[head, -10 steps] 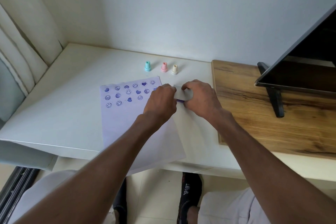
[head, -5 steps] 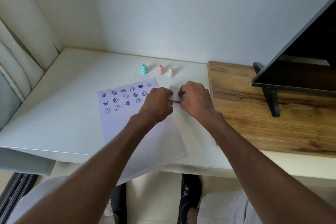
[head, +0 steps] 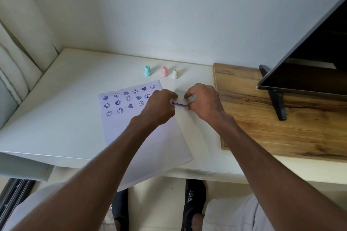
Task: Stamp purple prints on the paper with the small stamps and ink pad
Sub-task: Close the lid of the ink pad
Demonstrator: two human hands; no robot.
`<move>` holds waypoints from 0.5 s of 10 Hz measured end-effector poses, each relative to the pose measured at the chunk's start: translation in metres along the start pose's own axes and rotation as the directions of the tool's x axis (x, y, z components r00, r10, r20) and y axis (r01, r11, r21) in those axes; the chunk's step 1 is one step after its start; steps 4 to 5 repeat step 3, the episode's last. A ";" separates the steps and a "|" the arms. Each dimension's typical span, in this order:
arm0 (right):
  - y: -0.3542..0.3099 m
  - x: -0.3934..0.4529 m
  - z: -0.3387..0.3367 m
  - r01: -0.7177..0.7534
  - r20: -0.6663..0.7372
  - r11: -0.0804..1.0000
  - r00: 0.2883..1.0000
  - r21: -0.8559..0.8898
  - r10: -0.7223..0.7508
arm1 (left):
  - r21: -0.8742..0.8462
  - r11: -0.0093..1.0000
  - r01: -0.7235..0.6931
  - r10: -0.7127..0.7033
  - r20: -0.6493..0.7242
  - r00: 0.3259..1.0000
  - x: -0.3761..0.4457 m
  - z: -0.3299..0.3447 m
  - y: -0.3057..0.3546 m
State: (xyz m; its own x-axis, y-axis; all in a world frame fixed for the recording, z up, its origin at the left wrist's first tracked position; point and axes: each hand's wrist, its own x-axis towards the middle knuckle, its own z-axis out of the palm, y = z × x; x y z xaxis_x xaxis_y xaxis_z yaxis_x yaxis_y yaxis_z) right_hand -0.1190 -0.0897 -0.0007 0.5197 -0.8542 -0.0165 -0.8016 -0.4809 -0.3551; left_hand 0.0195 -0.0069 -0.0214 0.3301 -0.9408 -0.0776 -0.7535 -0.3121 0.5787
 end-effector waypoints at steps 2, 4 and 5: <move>-0.009 -0.006 0.011 0.017 -0.019 0.998 1.000 -0.063 -0.018 | 0.105 0.990 -0.088 0.085 0.033 0.996 -0.007 0.006 0.003; -0.009 -0.005 0.008 0.037 -0.012 0.996 0.999 -0.075 -0.038 | 0.071 0.995 -0.074 0.074 0.002 0.997 -0.006 -0.001 0.004; -0.009 -0.005 0.008 0.037 -0.012 0.996 0.999 -0.075 -0.038 | 0.071 0.995 -0.074 0.074 0.002 0.997 -0.006 -0.001 0.004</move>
